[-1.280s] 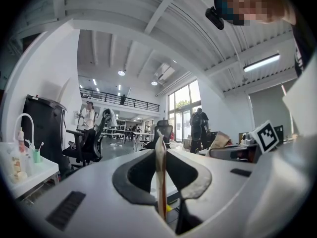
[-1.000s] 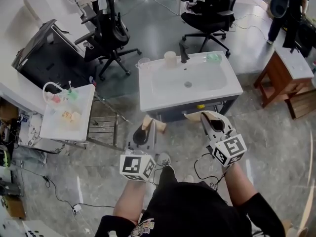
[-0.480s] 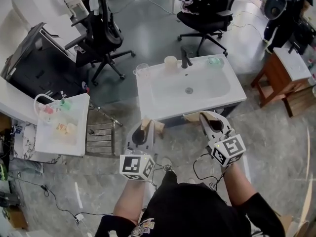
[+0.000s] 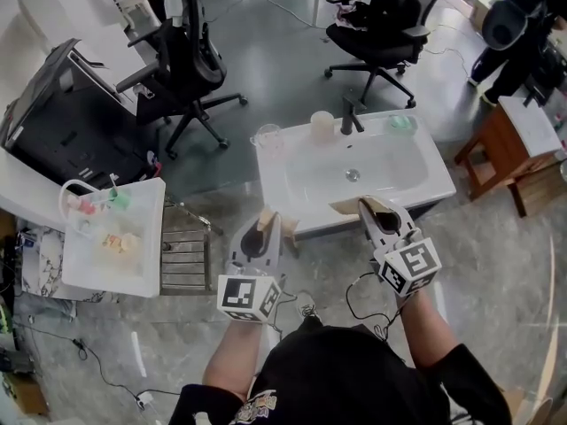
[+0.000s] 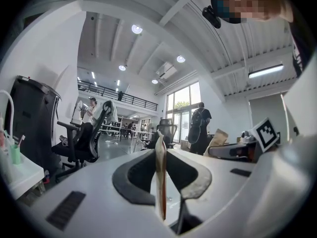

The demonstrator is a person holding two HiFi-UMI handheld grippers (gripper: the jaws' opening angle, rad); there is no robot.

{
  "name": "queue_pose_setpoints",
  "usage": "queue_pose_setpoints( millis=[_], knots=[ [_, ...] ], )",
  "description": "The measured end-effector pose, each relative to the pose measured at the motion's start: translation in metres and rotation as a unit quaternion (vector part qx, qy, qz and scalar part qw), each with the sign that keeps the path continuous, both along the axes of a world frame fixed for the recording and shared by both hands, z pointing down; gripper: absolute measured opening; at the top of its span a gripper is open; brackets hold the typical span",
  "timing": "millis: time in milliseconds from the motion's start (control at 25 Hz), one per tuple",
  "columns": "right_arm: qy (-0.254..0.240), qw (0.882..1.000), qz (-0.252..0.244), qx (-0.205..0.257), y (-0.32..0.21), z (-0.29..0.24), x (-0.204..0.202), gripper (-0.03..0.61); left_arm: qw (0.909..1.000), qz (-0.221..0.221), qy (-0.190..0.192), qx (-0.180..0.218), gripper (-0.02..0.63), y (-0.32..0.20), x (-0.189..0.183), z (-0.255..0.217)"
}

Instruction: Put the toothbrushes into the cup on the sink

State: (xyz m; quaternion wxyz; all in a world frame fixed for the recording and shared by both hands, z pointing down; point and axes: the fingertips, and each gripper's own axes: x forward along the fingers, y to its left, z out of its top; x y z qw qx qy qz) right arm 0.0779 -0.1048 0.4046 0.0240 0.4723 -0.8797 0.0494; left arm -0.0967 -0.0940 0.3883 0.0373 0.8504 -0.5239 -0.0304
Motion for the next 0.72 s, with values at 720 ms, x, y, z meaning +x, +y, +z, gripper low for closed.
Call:
queue_pose_setpoints(
  millis=[720],
  knots=[
    [0.019, 0.999, 0.029, 0.014, -0.048, -0.016, -0.04, 0.043, 0.9986, 0.049, 0.015, 0.007, 0.061, -0.049, -0.03, -0.006]
  ],
)
